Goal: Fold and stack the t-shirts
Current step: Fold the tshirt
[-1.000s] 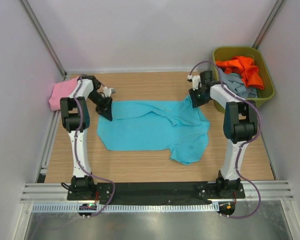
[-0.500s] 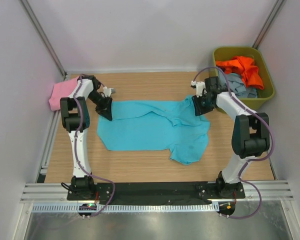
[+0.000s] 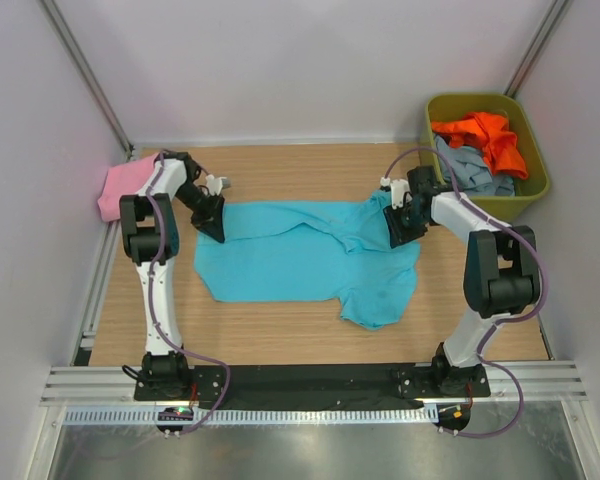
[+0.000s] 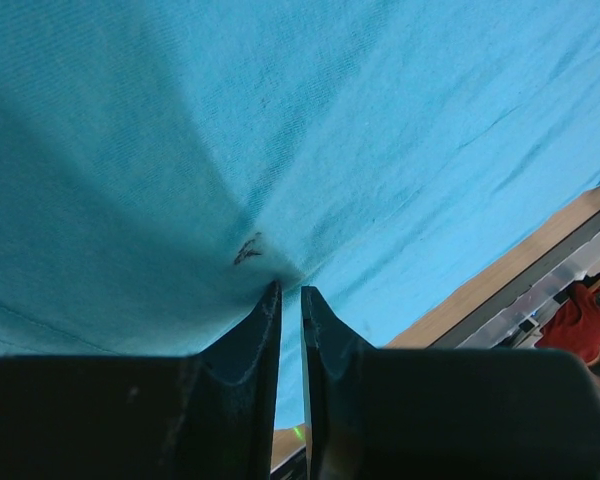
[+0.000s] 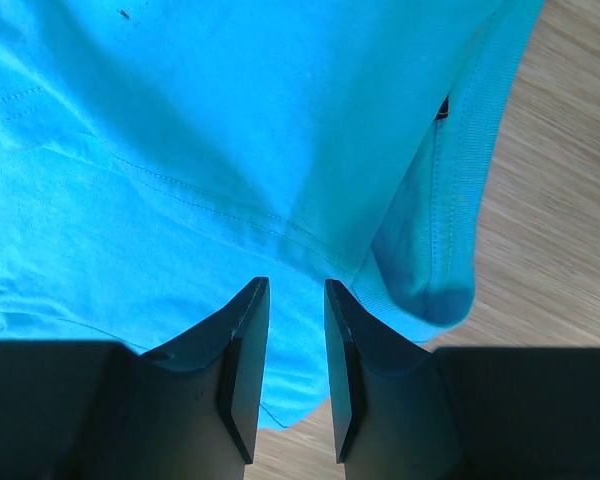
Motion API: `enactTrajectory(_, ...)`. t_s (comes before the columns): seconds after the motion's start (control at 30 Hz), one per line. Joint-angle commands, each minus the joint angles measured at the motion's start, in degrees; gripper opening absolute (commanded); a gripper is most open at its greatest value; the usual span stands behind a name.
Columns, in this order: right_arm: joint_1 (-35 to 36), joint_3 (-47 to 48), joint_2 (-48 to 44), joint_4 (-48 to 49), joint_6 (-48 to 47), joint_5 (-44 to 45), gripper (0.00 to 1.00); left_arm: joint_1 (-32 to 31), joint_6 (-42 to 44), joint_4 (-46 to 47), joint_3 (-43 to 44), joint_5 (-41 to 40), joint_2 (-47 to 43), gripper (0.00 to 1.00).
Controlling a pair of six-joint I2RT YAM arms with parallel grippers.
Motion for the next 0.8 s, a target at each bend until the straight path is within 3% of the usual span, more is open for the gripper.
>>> enactTrajectory(0.0, -0.2, -0.2, 0.1, 1.1, -0.9, -0.8, 0.34, -0.1, -0.4, 1.0, -2.0, 0.6, -4.2, 0.14)
enactTrajectory(0.77, -1.1, -2.1, 1.3, 3.4, -2.7, 2.9, 0.36, -0.1, -0.6, 0.7, -0.8, 0.7, -3.3, 0.14)
